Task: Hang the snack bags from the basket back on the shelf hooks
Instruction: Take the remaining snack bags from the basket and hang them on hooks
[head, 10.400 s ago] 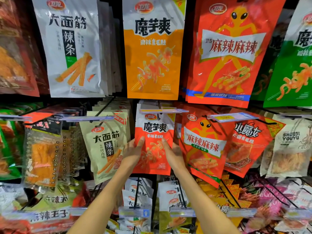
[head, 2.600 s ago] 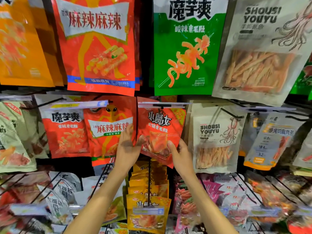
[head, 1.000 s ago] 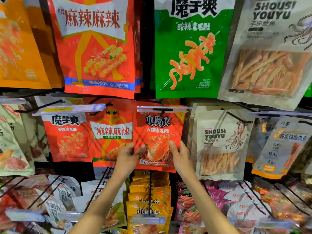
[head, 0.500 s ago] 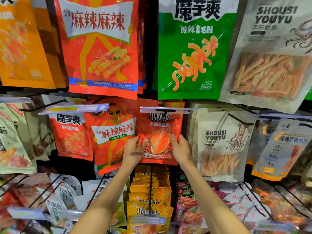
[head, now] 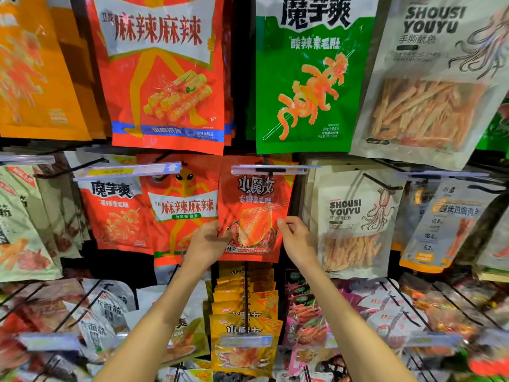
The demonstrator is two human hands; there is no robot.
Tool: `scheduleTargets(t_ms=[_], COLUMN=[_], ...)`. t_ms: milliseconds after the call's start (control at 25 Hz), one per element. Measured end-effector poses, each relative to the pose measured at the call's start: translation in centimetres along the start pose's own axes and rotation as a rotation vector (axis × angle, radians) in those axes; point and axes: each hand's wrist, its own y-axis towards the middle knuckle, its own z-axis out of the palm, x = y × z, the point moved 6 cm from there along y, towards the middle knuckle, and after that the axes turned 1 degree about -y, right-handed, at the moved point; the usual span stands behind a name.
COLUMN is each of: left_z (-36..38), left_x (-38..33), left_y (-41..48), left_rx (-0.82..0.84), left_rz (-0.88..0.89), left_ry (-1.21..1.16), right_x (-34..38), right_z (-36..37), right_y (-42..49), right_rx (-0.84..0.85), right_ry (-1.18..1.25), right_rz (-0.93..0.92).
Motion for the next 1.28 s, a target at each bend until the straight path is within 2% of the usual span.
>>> scheduleTargets(t_ms=[80,200,360,520,600,840,1080,1280], left_z=[-1.4,-2.9,-3.6,-2.9,-2.6,-0.1,4.4,8.2], left_x=[-0.2,-0.4,-1.2,-2.2,-2.7,-6.5,-10.7,-13.8], left_y=[-0.5,-2.2,-4.9,-6.7,-7.6,-10.9,-15.5,-17.9], left_rx=[-0.039,-0.061,-0.037,0.057,0.097,0.178,0.109,0.128], left_rz=[0.002,0.068,0.125,0.089,0.045,-0.055,0.098,0.118], left_ry=[0.104,0.263,0.644,0.941,0.979,1.021,1.012,0.972], right_x=[0.3,0.8,1.7,2.9,2.9,2.0,1.5,-0.6], right_z=[-0.4,-0.5,-1.0,-2.0,-3.0,-8.2,-15.5,-19.8], right_y=[-0.7,-1.9,-3.6,-5.6,-6.6,-8.8,-12.2,-13.0], right_rx=[0.005,0.126,0.242,0.428,0.495,0.517,0.411,0.442], right_ry=[-0.025,-0.128,-0.586,-0.852,-0.966,-1.084,-1.082,-1.136], right_rz=[0.028,0.041,-0.099,-0.183,-0.194,-0.162,-0.289,-0.255])
